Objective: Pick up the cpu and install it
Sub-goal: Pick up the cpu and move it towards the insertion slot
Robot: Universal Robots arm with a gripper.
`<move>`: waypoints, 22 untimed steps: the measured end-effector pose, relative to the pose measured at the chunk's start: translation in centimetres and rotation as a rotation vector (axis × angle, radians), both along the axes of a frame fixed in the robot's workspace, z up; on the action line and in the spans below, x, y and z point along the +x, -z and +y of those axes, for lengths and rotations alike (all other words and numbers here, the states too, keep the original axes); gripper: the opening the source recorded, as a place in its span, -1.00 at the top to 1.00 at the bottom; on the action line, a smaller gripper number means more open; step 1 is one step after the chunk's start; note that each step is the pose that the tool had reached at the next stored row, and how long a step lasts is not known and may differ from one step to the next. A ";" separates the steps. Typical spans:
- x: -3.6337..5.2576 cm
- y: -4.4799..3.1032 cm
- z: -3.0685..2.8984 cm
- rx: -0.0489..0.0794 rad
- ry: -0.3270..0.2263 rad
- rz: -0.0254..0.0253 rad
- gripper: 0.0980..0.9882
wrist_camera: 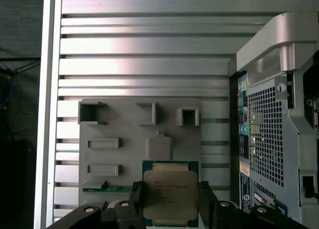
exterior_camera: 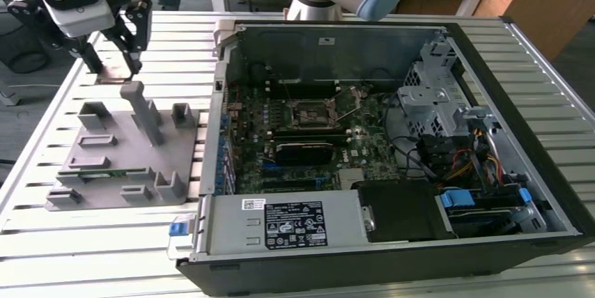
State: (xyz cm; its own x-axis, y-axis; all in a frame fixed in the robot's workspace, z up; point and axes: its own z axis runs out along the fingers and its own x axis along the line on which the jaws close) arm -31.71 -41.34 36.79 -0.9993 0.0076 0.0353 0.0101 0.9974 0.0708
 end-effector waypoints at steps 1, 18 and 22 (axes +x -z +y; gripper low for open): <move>0.25 0.00 0.00 0.000 0.000 0.0004 0.03; 2.82 0.03 0.28 0.000 0.000 0.0015 0.03; 3.29 0.03 0.49 0.000 -0.001 0.0017 0.03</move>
